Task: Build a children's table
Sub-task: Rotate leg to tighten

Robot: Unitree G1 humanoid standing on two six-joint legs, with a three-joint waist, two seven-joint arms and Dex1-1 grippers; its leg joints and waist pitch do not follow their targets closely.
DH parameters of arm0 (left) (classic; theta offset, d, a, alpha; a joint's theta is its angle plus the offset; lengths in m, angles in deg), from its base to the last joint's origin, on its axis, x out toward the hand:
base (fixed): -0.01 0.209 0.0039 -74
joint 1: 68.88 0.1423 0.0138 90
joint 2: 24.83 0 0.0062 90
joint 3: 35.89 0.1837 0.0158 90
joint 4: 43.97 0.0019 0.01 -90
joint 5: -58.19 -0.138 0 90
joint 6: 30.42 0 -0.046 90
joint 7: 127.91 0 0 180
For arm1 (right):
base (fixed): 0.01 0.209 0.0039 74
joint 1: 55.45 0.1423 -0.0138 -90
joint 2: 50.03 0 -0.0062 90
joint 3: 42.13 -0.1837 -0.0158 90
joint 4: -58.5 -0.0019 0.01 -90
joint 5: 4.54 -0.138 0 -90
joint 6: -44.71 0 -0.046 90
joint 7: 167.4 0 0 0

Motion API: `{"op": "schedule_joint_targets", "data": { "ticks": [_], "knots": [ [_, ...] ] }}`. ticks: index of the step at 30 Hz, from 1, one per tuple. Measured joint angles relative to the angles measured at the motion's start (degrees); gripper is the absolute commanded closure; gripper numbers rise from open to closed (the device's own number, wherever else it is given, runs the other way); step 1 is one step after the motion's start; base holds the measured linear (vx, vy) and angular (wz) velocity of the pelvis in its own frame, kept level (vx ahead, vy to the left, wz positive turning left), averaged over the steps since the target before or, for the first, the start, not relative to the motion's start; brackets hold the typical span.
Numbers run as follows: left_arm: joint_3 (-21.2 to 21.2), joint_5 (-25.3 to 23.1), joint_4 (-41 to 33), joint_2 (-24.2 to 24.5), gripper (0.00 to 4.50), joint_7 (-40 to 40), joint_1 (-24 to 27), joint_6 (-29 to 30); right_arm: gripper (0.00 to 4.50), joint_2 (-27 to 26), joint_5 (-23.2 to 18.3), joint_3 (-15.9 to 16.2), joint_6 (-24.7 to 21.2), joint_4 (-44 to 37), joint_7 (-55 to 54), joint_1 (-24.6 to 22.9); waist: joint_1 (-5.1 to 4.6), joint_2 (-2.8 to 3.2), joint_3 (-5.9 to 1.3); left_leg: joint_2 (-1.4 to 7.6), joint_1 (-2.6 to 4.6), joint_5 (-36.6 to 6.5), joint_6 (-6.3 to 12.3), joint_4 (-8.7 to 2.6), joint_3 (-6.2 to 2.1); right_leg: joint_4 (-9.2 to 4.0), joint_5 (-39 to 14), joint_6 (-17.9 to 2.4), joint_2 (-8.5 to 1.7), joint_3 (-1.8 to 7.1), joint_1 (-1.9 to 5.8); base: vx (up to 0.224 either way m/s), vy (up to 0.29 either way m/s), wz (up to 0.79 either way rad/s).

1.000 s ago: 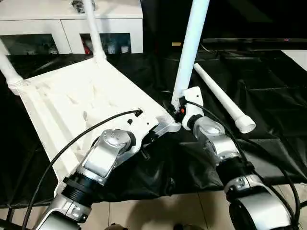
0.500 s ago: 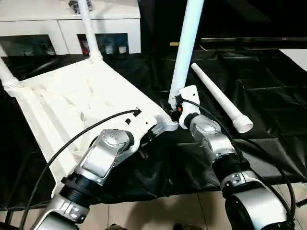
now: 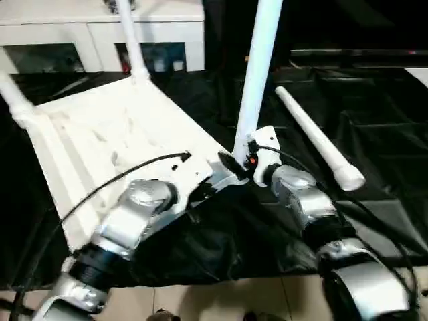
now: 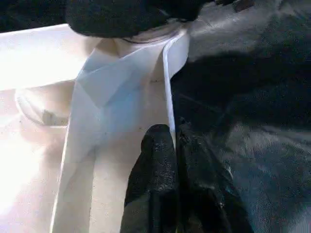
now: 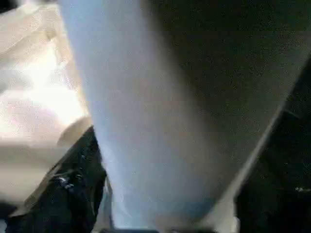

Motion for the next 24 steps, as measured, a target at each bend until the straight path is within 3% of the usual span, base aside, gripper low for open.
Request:
{"op": "schedule_joint_targets", "data": {
  "ticks": [7,15,16,24],
  "knots": [
    [-0.4,1.8,2.9,4.9,4.50,9.4,0.2,-7.2,0.68,4.9,-0.3,4.7,-0.2,-7.8,14.9,-4.8,2.12,0.00,0.00,0.00,-0.12,0.0,-0.04,0.11,0.32,0.02,0.0,0.0,-0.03,0.39,-0.01,0.000,0.000,0.00],
    [0.3,3.0,5.1,7.4,4.50,15.8,0.3,-11.4,0.68,9.2,-0.6,7.9,-0.8,-12.8,25.0,-7.0,2.52,-0.01,0.00,-0.05,-0.09,0.0,-0.02,0.18,0.74,0.11,-0.1,0.1,0.01,1.10,0.20,0.000,0.000,0.00],
    [0.4,3.1,5.2,7.7,4.50,16.7,0.3,-11.8,0.93,9.8,-0.6,8.3,-1.0,-13.5,26.2,-7.1,2.57,-0.01,0.00,-0.05,-0.09,0.0,-0.01,0.18,0.74,0.11,-0.1,0.1,0.01,1.11,0.24,0.000,0.000,0.00],
    [1.2,3.3,7.2,9.1,4.50,21.8,0.1,-16.1,1.51,12.1,-0.6,10.5,-2.9,-16.2,32.7,-7.7,3.25,-0.01,0.00,-0.04,0.16,0.0,-0.01,0.18,0.73,0.10,-0.2,0.3,0.00,1.17,0.65,0.000,0.000,0.00]
  ]
}}
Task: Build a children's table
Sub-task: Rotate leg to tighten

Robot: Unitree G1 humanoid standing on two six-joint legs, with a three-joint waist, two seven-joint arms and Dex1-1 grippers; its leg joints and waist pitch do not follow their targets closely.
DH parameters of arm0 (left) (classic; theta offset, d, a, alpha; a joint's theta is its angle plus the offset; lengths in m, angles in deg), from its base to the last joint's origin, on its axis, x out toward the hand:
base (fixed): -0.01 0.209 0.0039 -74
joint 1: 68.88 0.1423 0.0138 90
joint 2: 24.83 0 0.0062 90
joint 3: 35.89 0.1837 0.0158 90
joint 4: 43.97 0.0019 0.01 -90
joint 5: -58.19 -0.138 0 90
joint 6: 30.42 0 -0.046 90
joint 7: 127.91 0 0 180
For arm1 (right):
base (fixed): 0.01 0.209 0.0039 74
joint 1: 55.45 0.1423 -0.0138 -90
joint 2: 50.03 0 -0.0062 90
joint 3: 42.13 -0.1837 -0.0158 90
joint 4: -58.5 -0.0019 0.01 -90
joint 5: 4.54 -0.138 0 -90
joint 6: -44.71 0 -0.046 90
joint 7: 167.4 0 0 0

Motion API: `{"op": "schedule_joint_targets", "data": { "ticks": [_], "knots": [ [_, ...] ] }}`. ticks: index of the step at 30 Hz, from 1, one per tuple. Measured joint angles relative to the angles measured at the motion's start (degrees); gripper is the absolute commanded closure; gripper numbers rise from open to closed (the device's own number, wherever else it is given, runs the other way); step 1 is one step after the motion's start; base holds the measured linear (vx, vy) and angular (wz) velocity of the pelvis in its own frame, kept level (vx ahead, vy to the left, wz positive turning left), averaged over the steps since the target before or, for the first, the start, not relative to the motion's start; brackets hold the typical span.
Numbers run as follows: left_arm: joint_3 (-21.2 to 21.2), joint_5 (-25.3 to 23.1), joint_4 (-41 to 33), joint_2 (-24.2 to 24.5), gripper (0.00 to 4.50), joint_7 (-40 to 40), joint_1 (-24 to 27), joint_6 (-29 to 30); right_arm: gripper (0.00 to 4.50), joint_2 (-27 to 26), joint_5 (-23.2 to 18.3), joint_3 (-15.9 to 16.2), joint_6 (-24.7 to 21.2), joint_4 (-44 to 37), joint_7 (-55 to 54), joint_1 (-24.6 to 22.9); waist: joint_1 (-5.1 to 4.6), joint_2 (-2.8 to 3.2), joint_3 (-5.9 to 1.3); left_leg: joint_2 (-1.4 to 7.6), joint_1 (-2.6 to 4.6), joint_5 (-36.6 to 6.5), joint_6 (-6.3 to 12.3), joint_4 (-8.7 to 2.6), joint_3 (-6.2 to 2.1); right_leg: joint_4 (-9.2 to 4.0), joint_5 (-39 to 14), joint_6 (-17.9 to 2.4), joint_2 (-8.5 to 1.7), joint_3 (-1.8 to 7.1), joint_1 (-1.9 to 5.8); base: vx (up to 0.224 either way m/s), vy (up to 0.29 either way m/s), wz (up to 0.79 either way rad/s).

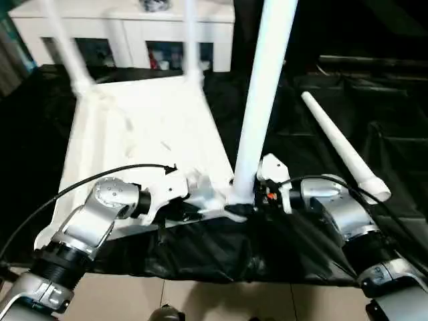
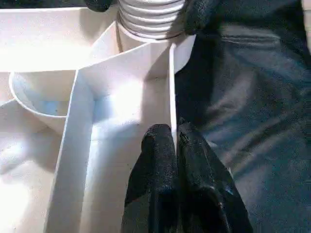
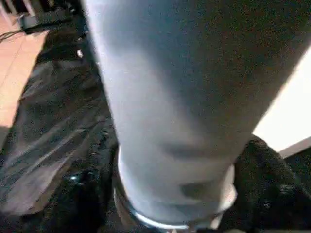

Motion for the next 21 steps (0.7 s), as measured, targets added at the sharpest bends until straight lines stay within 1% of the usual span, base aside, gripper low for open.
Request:
{"op": "schedule_joint_targets", "data": {
  "ticks": [2,7,10,11,13,15,18,19,21],
  "knots": [
    [0.0,0.0,0.4,0.2,4.50,0.8,-0.1,-0.5,1.71,0.2,0.0,0.1,-0.5,-0.6,0.7,-0.2,0.16,-0.01,0.00,0.00,0.03,0.0,0.00,0.00,0.00,0.01,-0.2,0.3,0.00,0.01,0.02,0.000,0.000,0.00],
    [-0.1,0.0,1.4,-0.4,4.50,0.9,-0.3,-1.1,1.75,-0.3,-0.3,-0.3,-1.2,-0.8,0.6,-0.7,0.53,-0.04,-0.03,0.00,0.10,0.0,0.00,-0.01,0.00,0.07,-0.2,0.3,0.00,0.01,0.03,0.000,0.000,0.00],
    [-1.2,-0.2,2.3,-1.9,4.50,-1.6,-0.3,0.3,1.75,-2.1,-0.4,-2.5,-2.9,-0.3,-3.5,-1.6,0.48,-0.13,-0.11,0.00,0.22,0.0,0.00,0.01,0.00,0.23,-0.2,0.3,0.00,0.04,0.08,0.000,0.000,0.00],
    [-1.9,-0.6,3.1,-3.2,4.50,-4.1,-0.6,1.3,1.75,-3.6,-0.3,-4.0,-3.5,0.5,-7.4,-1.6,0.33,-0.17,-0.13,0.00,0.27,0.0,0.00,0.00,-0.01,0.25,-0.2,0.3,0.00,0.05,0.08,0.000,0.000,0.00],
    [-2.3,-1.3,4.1,-5.5,4.50,-7.7,-1.5,3.0,1.76,-5.5,0.1,-5.8,-3.6,2.0,-13.8,-1.5,0.04,-0.19,-0.14,-0.02,0.34,0.0,-0.01,0.01,-0.03,0.25,-0.2,0.3,-0.01,0.04,0.11,0.000,0.000,0.00],
    [-2.3,-2.6,4.7,-8.1,4.50,-12.3,-2.1,4.7,1.76,-8.5,0.6,-8.2,-4.3,3.9,-22.4,-1.3,-0.96,-0.22,-0.16,-0.05,0.55,0.0,-0.01,0.02,-0.07,0.20,-0.2,0.3,-0.02,0.02,0.25,0.000,0.000,0.00],
    [-2.3,-4.7,4.8,-12.1,4.50,-18.2,-2.6,7.3,1.77,-12.7,1.2,-11.0,-5.0,6.2,-33.6,-0.4,-2.07,-0.26,-0.18,-0.08,0.72,0.0,-0.01,0.01,-0.33,-0.13,-0.2,0.4,-0.03,-0.27,0.45,0.000,0.000,0.00],
    [-2.3,-5.2,4.8,-13.0,4.50,-19.6,-2.7,8.0,1.77,-13.5,1.5,-11.6,-5.5,6.7,-36.0,0.1,-2.41,-0.26,-0.18,-0.08,0.72,0.0,-0.01,0.01,-0.39,-0.24,-0.2,0.4,-0.04,-0.38,0.48,0.000,0.000,0.00],
    [-2.4,-6.0,4.8,-15.2,4.50,-22.3,-2.7,9.5,1.77,-15.4,2.3,-12.9,-5.6,7.5,-40.6,0.5,-2.70,-0.23,-0.20,-0.07,0.77,0.0,-0.01,0.03,-0.56,-0.49,-0.2,0.4,-0.08,-0.67,0.63,0.000,0.000,0.00]
  ]
}}
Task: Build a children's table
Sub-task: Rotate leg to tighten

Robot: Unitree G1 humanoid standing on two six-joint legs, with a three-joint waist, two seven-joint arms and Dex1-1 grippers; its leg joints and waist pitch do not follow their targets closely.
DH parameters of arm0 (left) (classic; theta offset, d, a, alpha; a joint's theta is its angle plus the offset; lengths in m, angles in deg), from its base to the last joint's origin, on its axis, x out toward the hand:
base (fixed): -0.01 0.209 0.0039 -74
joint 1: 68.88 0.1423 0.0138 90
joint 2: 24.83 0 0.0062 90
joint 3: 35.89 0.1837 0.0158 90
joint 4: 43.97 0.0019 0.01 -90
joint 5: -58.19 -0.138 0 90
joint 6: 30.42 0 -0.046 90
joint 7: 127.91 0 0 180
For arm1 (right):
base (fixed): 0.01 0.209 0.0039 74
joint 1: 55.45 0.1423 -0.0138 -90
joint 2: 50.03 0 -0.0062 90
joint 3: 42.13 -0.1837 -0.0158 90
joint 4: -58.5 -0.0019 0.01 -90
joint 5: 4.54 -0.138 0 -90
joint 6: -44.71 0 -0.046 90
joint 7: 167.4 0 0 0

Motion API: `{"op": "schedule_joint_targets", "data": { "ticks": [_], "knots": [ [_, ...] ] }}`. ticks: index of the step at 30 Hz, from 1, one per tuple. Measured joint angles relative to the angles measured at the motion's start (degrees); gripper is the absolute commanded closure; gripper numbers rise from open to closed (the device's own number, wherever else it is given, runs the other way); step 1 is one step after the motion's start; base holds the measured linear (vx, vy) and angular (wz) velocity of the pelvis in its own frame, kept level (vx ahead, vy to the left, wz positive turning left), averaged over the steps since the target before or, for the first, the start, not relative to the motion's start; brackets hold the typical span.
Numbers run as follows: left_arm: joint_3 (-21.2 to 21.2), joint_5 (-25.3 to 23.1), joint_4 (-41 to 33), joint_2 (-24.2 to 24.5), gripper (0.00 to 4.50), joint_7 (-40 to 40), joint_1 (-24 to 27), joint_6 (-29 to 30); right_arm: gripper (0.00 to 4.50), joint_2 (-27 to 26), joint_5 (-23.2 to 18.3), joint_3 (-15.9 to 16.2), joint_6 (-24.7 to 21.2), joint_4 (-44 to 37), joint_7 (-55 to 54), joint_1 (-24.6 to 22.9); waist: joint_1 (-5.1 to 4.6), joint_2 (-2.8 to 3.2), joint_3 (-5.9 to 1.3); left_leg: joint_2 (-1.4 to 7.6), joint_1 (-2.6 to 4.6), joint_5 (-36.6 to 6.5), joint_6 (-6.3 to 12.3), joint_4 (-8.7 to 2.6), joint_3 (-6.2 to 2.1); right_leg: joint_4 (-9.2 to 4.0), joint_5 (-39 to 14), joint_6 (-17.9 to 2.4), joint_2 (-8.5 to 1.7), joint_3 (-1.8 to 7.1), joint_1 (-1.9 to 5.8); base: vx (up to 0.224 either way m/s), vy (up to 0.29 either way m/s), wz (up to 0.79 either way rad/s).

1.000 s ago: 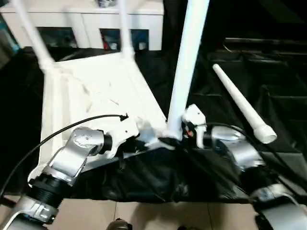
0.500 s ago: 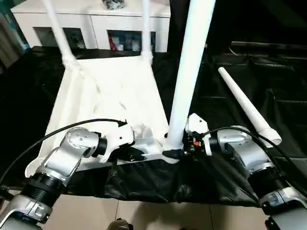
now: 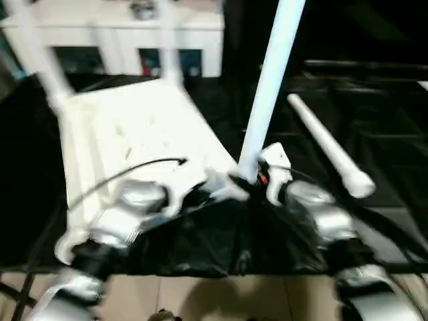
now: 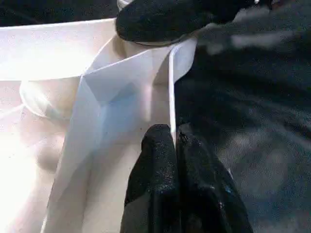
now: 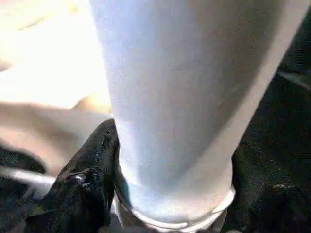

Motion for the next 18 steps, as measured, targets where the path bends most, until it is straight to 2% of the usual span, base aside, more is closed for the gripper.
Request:
{"op": "schedule_joint_targets", "data": {
  "ticks": [3,5,8,11,13,14,16,18],
  "knots": [
    [-0.1,-0.9,0.0,-1.3,4.50,-2.1,0.0,1.1,1.77,-2.3,0.6,-1.0,1.2,1.8,-5.3,0.5,-0.64,0.19,0.02,0.09,0.21,0.0,0.00,-0.06,-0.38,-0.87,0.0,0.0,-0.06,-0.76,0.54,0.000,0.000,0.00],
    [0.0,-1.0,0.0,-1.3,4.50,-2.2,0.0,1.1,1.21,-2.9,0.6,-1.1,1.5,2.3,-6.4,0.8,-1.19,0.26,0.05,0.06,0.23,0.0,0.01,-0.06,-0.65,-1.30,0.0,0.0,-0.05,-0.99,0.80,0.000,0.000,0.00],
    [0.3,-1.1,-0.2,-0.8,4.50,-1.5,0.2,0.1,1.00,-2.9,0.4,-1.1,1.4,2.7,-5.7,0.9,-1.52,0.36,0.09,-0.05,0.22,0.0,0.03,-0.11,-0.73,-1.73,0.0,0.0,-0.06,-0.96,1.04,0.000,0.000,0.00],
    [0.4,-0.9,-1.2,0.3,4.50,0.8,1.3,-1.9,0.65,-1.9,1.1,-0.4,1.9,2.7,-2.8,0.5,-1.38,0.36,0.09,-0.13,0.13,0.0,0.03,-0.11,-0.71,-1.73,0.0,0.0,-0.08,-0.77,1.00,0.000,0.000,0.00],
    [0.4,-0.8,-2.3,1.0,4.50,1.6,1.9,-2.4,0.65,-1.0,1.4,0.4,2.5,1.9,-0.4,0.1,-1.32,0.35,0.09,-0.13,0.08,0.0,0.03,-0.13,-0.64,-1.58,0.0,0.0,-0.07,-0.66,0.89,0.000,0.000,0.00],
    [0.4,-0.2,-3.4,2.2,4.50,3.0,2.6,-2.7,0.65,0.5,1.4,1.9,3.0,0.9,2.8,-0.5,-1.23,0.29,0.05,-0.12,-0.07,0.0,0.03,-0.13,-0.62,-1.41,0.0,0.0,-0.07,-0.61,0.70,0.056,-0.017,0.04],
    [0.4,1.0,-4.3,3.7,4.50,5.3,3.2,-3.5,0.65,2.8,1.3,3.4,4.3,-0.7,8.0,-1.9,-0.78,0.15,0.00,-0.11,-0.20,0.0,0.03,-0.12,-0.48,-0.88,0.1,-0.1,-0.08,-0.43,0.45,0.000,0.000,0.00],
    [0.3,1.6,-4.6,4.9,4.50,7.4,3.5,-4.7,0.65,5.4,1.2,4.5,5.2,-1.9,13.1,-2.5,-0.12,0.12,-0.01,-0.07,-0.10,0.0,0.02,-0.12,0.04,0.00,0.1,-0.1,-0.06,0.21,0.16,0.000,0.000,0.00]
  ]
}}
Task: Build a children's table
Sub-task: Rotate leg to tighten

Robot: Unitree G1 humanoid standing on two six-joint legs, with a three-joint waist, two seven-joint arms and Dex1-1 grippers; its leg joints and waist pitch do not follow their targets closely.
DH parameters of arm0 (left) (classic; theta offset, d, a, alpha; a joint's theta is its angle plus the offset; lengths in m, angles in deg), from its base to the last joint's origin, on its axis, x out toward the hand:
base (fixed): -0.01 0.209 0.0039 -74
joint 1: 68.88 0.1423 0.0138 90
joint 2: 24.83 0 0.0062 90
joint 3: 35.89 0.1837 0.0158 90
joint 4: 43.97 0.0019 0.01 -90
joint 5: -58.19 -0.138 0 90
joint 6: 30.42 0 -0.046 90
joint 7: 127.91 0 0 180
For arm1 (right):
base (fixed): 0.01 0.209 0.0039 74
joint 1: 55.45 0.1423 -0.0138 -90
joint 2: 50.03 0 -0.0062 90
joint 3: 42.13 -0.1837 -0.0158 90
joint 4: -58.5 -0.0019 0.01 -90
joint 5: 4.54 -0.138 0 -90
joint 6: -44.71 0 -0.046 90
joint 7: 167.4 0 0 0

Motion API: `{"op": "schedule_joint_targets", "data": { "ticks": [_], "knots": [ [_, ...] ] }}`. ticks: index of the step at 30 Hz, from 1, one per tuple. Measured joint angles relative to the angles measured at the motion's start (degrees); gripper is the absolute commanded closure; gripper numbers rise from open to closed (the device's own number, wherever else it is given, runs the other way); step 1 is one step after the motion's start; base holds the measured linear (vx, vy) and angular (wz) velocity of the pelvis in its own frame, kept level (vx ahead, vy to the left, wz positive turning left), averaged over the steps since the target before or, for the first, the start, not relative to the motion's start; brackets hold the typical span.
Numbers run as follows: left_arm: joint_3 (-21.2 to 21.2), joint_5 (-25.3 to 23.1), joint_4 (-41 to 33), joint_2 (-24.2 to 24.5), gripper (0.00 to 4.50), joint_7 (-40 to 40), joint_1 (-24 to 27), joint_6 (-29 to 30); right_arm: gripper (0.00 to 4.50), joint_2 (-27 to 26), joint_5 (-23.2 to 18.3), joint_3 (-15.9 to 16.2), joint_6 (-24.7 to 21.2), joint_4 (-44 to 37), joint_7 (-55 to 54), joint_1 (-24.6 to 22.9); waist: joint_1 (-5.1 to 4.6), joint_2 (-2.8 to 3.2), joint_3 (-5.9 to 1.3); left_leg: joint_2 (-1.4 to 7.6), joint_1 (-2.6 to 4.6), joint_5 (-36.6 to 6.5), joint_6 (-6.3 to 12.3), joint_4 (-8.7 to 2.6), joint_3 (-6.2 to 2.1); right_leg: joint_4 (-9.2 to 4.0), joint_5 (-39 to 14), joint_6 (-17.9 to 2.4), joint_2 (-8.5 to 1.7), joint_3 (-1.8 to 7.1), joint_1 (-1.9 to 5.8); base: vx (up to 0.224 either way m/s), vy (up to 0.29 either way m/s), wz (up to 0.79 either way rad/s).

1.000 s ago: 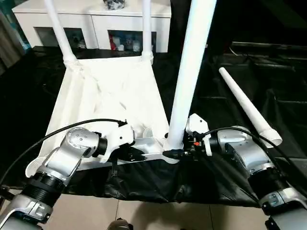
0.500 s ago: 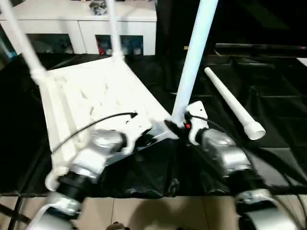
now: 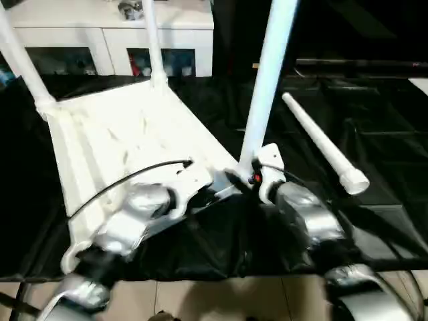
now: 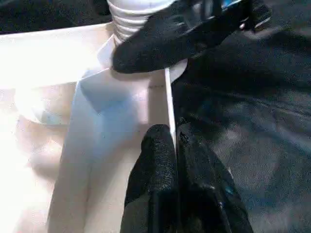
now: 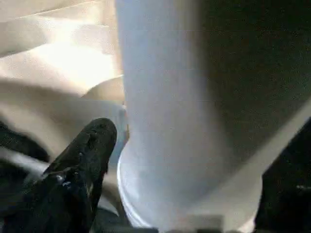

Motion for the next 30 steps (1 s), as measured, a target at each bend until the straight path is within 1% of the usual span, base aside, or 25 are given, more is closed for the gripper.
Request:
{"op": "schedule_joint_targets", "data": {
  "ticks": [1,2,4,5,10,12,14,15,16,17,19,21,26,30],
  "knots": [
    [-0.1,0.6,0.0,0.8,4.50,1.4,0.1,-0.6,0.65,1.5,-0.3,0.8,0.0,-1.2,3.2,-0.4,0.43,-0.03,0.01,-0.01,-0.04,0.0,-0.01,0.00,0.13,0.42,-0.1,0.1,0.04,0.31,-0.23,0.000,0.000,0.00],
    [-0.2,1.5,0.0,1.7,4.50,3.0,0.2,-1.4,0.65,2.8,-1.1,1.7,-0.1,-2.3,7.0,-0.8,0.87,-0.04,0.00,0.05,-0.09,0.0,-0.01,-0.14,0.18,0.59,-0.2,0.2,0.10,0.40,-0.34,0.000,0.000,0.00],
    [-0.3,2.1,0.0,2.5,4.50,4.9,0.4,-2.4,0.65,4.3,-1.7,2.1,-0.2,-3.6,11.1,-1.3,1.52,-0.06,-0.01,0.12,-0.24,0.0,-0.02,-0.27,0.30,0.86,-0.4,0.0,0.11,0.43,-0.61,0.000,0.000,0.00],
    [-0.5,2.2,0.0,2.8,4.50,5.9,0.4,-2.6,0.65,4.8,-1.9,2.2,-0.3,-4.0,12.8,-1.3,1.76,-0.06,-0.01,0.12,-0.34,0.0,-0.03,-0.18,0.30,1.21,-0.6,0.0,0.11,0.47,-0.78,0.000,0.000,0.00],
    [-0.6,4.0,0.1,5.4,4.50,11.1,0.8,-4.1,0.65,7.9,-3.7,4.3,-2.0,-6.2,22.1,-1.3,2.05,-0.09,-0.02,0.16,-0.58,0.0,-0.03,0.09,0.29,1.34,-0.8,0.0,0.10,0.52,-0.84,0.000,0.000,0.00],
    [-0.6,4.3,0.6,6.1,4.50,12.5,0.8,-4.7,0.99,8.5,-3.9,5.1,-2.1,-6.4,24.7,-1.3,2.07,-0.09,-0.02,0.15,-0.62,0.0,-0.02,0.17,0.32,1.34,-0.8,0.0,0.10,0.62,-0.80,0.000,0.000,0.00],
    [-0.6,4.5,1.2,6.6,4.50,14.0,0.7,-5.6,1.04,8.9,-3.9,5.6,-2.8,-6.5,26.3,-1.0,2.05,-0.09,-0.02,0.13,-0.62,0.0,-0.02,0.21,0.36,1.34,-0.8,0.0,0.09,0.71,-0.73,0.000,0.000,0.00],
    [-0.6,4.5,1.3,6.6,4.50,14.3,0.7,-5.8,1.04,9.1,-3.9,5.7,-2.9,-6.5,26.8,-1.0,2.05,-0.10,-0.02,0.13,-0.61,0.0,-0.02,0.21,0.37,1.34,-0.8,0.0,0.09,0.72,-0.70,0.000,0.000,0.00],
    [-0.6,4.4,1.5,6.8,4.50,14.7,0.7,-6.1,1.32,9.1,-3.9,5.8,-2.9,-6.5,27.1,-1.0,2.05,-0.11,-0.02,0.13,-0.61,0.0,-0.02,0.20,0.37,1.34,-0.8,0.0,0.09,0.75,-0.68,0.000,0.000,0.00],
    [-0.6,4.4,1.9,7.1,4.50,15.1,0.6,-6.5,1.41,9.1,-3.9,5.9,-3.0,-6.5,27.5,-0.9,2.03,-0.10,-0.02,0.13,-0.61,0.0,-0.02,0.20,0.36,1.35,-0.9,0.2,0.09,0.75,-0.67,0.000,0.000,0.00],
    [-0.5,4.4,2.5,7.6,4.50,16.2,0.2,-7.0,1.42,9.0,-3.8,6.0,-3.0,-6.5,27.9,-0.9,2.02,-0.08,-0.01,0.13,-0.61,0.0,-0.03,0.18,0.36,1.37,-0.9,0.3,0.09,0.75,-0.67,0.000,0.000,0.00],
    [-0.5,4.4,2.9,7.8,4.50,16.7,0.0,-7.2,1.66,8.9,-3.8,6.1,-3.1,-6.5,28.1,-0.8,2.01,-0.08,-0.01,0.14,-0.62,0.0,-0.03,0.18,0.34,1.39,-0.9,0.3,0.09,0.74,-0.66,0.000,0.000,0.00],
    [-0.5,4.4,2.9,7.3,4.50,16.9,0.0,-7.1,1.74,8.7,-3.8,5.7,-4.0,-7.9,27.5,-1.7,2.02,-0.08,-0.02,0.14,-0.60,0.0,-0.03,0.17,0.32,1.40,-0.8,0.1,0.09,0.74,-0.58,0.000,0.000,0.00],
    [-1.8,3.7,4.1,4.9,4.50,11.5,-0.4,-5.2,1.74,5.5,-3.1,2.8,-4.4,-6.8,18.3,-2.2,1.62,-0.07,-0.02,0.13,-0.53,0.0,-0.03,0.18,0.31,1.41,-0.9,0.3,0.09,0.74,-0.55,0.000,0.000,0.00]
  ]
}}
